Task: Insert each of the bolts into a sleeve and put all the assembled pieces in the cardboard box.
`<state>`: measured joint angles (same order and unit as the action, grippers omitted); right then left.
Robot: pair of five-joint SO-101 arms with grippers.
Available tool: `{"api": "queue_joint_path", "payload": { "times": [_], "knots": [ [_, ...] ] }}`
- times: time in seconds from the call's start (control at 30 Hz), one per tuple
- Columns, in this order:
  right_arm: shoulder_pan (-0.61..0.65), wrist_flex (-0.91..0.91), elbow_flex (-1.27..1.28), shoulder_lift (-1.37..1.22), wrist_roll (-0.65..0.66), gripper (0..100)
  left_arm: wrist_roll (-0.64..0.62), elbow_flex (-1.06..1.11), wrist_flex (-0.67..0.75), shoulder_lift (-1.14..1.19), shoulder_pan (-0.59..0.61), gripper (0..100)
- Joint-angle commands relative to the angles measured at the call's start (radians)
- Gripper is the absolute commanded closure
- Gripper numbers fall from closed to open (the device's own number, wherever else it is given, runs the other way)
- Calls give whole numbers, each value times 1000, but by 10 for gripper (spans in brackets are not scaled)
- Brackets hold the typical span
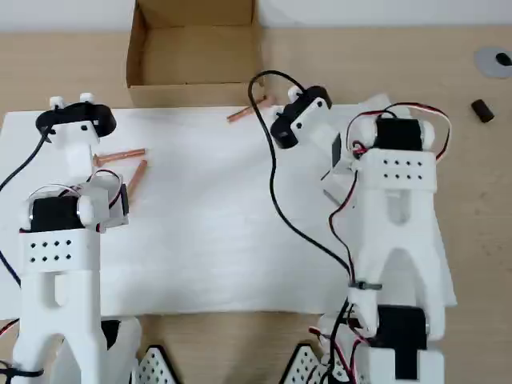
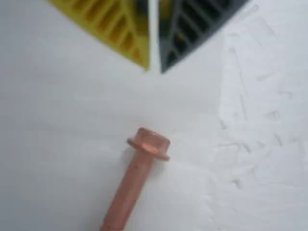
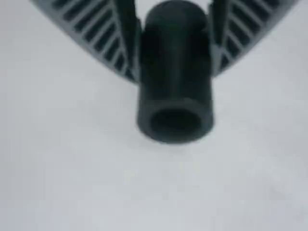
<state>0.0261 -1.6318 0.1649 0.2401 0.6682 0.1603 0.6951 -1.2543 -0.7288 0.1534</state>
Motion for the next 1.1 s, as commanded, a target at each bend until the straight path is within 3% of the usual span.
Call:
{"api": "queue_joint_path", "payload": {
  "times": [0.0, 0.27, 0.4, 0.53, 1.07],
  "knots": [
    [-12, 0, -27, 44, -2, 988, 9, -52, -2, -27, 9, 983],
    [19, 115, 257, 42, 94, 980, 9, -52, -8, -27, 9, 983],
    [21, 301, 424, 8, 89, 873, 9, -52, -18, -27, 9, 983],
    [19, 342, 437, -73, 89, 809, 9, -75, -49, -27, 9, 983],
    [64, 356, 378, -153, 87, 807, 9, -95, -75, -27, 9, 983]
  ]
}}
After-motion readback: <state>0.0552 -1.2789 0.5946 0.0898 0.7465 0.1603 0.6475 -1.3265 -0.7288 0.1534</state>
